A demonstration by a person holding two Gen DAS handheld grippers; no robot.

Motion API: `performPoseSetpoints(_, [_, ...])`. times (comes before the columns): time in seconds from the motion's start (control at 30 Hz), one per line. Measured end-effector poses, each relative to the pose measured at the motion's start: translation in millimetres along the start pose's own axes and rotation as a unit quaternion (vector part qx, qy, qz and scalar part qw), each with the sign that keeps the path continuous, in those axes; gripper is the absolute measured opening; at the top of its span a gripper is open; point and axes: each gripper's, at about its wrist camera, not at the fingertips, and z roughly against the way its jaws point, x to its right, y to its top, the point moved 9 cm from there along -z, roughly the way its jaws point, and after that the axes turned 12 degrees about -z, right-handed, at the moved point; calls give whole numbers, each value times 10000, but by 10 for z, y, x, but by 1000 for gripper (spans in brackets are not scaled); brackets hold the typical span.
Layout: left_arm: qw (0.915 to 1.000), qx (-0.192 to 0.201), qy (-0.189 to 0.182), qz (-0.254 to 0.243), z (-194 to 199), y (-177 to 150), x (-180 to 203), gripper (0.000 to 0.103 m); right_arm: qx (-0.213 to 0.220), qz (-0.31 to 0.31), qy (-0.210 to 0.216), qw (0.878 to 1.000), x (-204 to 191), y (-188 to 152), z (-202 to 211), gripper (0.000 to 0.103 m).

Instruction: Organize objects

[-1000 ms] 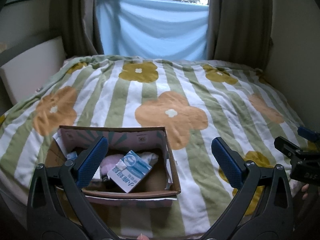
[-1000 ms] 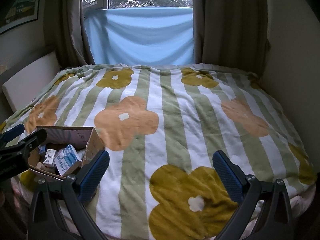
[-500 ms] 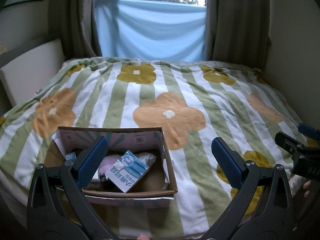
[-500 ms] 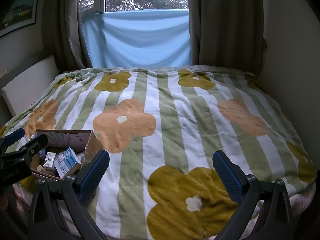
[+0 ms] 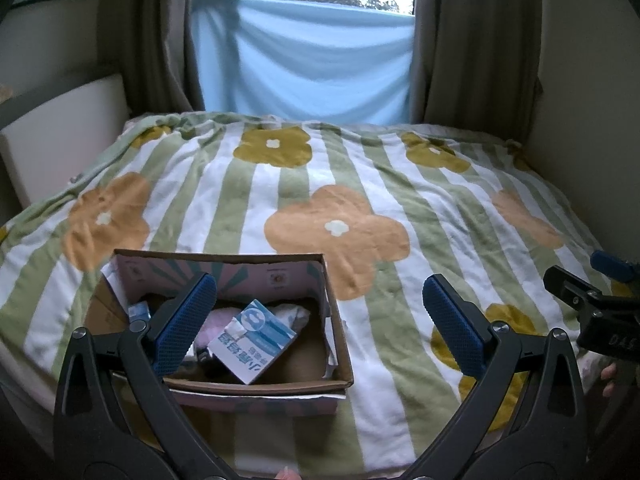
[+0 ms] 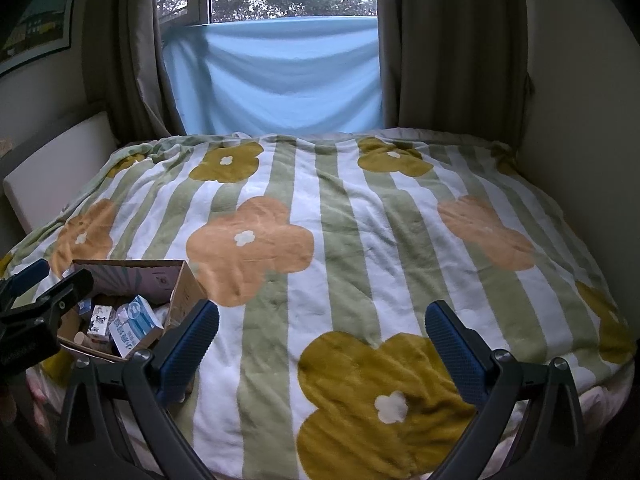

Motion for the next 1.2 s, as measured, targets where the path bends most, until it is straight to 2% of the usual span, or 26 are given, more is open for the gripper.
performPoseSetpoints(0.17, [9999, 5, 88, -120, -6, 2, 20, 103, -8, -14, 4, 10000, -11, -2, 0, 103])
performPoseSetpoints(0.67, [10000, -10, 90, -20, -15, -15, -45, 103, -20, 9, 12, 10000, -29, -4, -52, 103])
performPoseSetpoints(0.83, [9993, 137, 335, -105, 40, 6, -83, 103, -38, 31, 28, 10000, -54, -10, -97, 103])
performPoseSetpoints(1.2, [9992, 333, 209, 50, 84, 72, -89, 103, -45, 31, 50, 10000, -66, -16, -120, 103])
